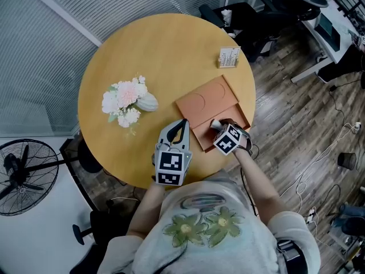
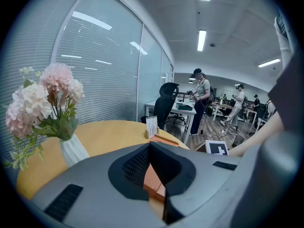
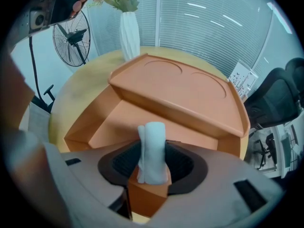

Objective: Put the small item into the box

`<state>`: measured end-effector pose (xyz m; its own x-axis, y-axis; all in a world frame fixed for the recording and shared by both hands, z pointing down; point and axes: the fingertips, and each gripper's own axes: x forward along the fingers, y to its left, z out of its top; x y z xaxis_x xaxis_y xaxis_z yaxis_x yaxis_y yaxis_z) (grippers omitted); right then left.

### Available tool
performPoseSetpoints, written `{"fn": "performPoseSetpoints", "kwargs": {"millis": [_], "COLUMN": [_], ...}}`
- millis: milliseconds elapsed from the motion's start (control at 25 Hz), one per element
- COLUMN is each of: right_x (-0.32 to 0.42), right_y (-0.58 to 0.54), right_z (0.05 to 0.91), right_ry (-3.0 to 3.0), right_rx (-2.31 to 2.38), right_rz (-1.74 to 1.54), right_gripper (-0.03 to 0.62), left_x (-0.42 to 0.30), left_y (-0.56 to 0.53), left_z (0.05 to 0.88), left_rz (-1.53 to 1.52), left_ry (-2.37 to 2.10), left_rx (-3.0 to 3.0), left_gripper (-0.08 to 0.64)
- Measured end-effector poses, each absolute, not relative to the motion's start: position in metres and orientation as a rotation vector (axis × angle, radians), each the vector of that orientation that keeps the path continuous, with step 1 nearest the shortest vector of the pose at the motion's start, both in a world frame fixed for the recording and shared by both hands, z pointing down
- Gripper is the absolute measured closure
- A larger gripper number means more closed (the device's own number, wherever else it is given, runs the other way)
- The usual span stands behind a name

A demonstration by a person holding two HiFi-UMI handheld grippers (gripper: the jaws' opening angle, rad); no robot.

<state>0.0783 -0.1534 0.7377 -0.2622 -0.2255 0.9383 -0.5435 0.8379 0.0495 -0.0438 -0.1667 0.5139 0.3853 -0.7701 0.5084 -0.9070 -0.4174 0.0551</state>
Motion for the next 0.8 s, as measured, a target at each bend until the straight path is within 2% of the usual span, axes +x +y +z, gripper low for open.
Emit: {"fn": "performPoseSetpoints", "kwargs": {"millis": [80,280,800], "right_x": [0.078,0.077,0.076], "right_y": [-0.151,-0.151,-0.161], "right_z": [0.739,0.734,0.679], "right_ry": [-1.845,-1.858,-1.971], "right_rx": [0.571,0.589,0.794], "right_rz": [0.343,0.337,0.324], "right_gripper": [0.398,0.371,0.371], "left_x": [-0.045,-0.046,-0.039], "left_y": [-0.166,-0.162,-0.15], "left_z": [0.513,0.51,0.506], "left_rz": [0.592,0.593,0.569], "left_ry": [-1.466,-1.467,-1.429], "left_rx": [2.324,2.325,2.364], "left_gripper": [0.568,0.568,0.568]}}
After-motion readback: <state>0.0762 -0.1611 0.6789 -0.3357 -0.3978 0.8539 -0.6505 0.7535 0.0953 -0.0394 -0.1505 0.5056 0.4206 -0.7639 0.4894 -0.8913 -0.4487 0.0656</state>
